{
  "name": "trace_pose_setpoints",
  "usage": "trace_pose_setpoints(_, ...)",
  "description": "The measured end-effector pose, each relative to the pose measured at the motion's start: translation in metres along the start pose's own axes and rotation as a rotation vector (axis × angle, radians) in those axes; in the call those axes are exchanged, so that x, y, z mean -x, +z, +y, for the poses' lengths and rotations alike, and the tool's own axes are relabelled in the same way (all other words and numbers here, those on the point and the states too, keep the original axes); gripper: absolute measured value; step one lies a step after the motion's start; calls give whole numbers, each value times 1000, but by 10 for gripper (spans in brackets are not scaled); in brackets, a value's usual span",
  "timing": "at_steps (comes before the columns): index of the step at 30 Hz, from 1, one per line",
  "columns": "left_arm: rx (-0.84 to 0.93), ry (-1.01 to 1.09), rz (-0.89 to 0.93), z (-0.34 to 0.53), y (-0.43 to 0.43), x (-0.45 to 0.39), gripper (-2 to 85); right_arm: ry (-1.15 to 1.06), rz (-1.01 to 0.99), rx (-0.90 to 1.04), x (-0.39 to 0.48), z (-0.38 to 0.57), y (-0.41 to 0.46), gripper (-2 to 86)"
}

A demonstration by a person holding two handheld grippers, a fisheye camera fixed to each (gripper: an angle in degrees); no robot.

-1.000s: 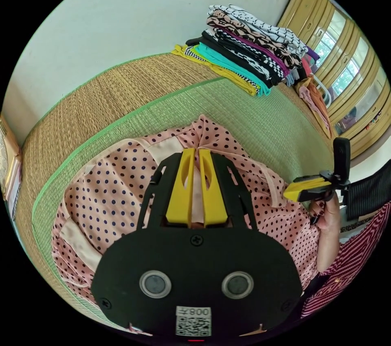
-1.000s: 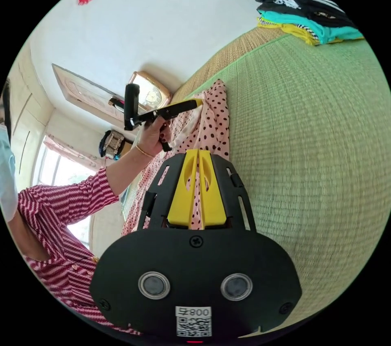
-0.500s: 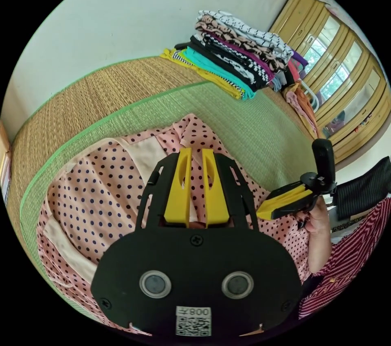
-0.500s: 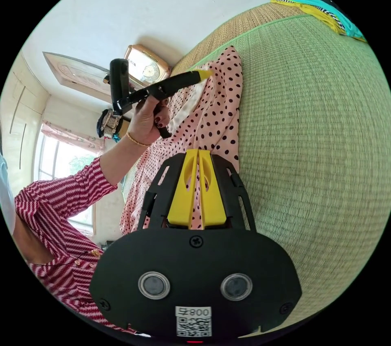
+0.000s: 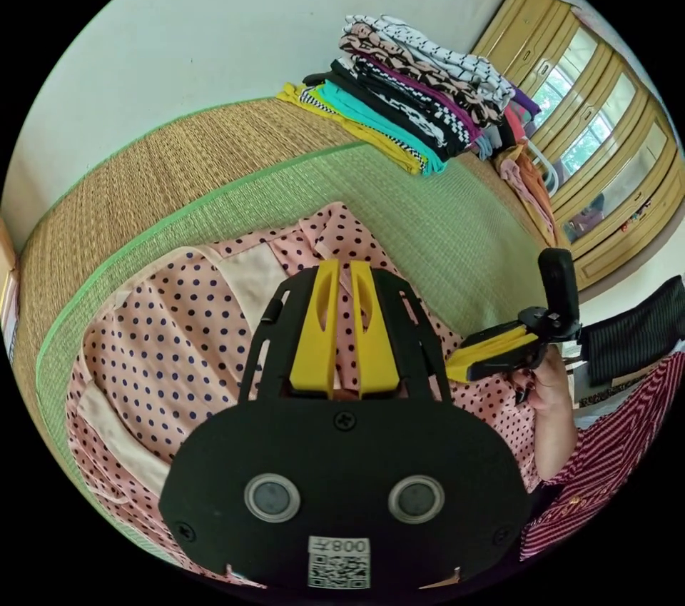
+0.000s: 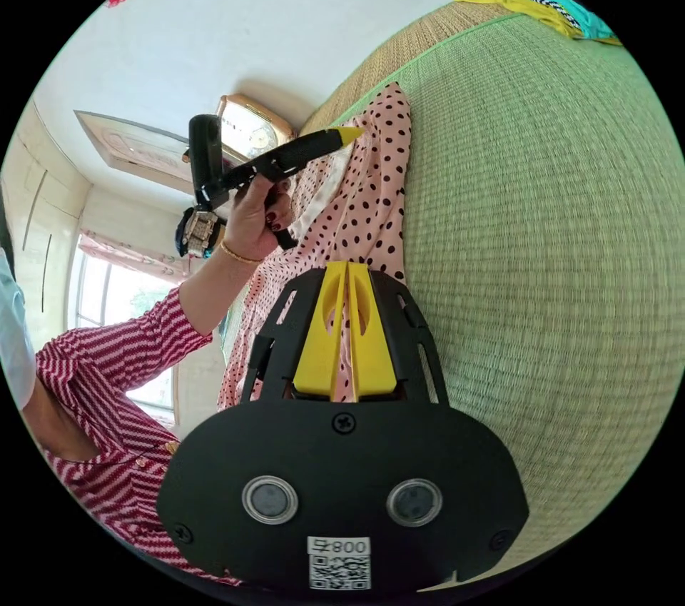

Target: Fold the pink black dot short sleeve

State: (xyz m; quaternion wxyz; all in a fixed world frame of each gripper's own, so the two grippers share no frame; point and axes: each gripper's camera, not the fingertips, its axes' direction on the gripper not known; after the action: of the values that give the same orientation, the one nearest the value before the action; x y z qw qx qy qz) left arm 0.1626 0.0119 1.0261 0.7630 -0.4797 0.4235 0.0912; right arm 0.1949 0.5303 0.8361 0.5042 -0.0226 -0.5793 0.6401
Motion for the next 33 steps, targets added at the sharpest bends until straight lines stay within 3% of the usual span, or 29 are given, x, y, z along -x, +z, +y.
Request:
trace_pose_setpoints(7,-126,-200,25,92,-113,40,55,62,-211,-127,-70,1,-17,1)
trace_pose_setpoints(14,-311,-724,-172,291,-257,105,80,120,-413,-240,-139,8,-22,1)
trace_pose_setpoints(18,-336,-901,-141,367,-285,129,94,181,-410,-218,-166,4,-8,1)
trace_pose_setpoints(22,-332,-941,-106,393,-291,142,98,211,-432,-258,-193,11,4,2)
trace_pose_setpoints(27,-415,-947,-7,415,-305,157,82,157,-289,-256,-181,4,17,6)
trace_pose_setpoints(33,-430,-920,6,432,-314,157,29,-136,-138,37,-86,-69,148,34)
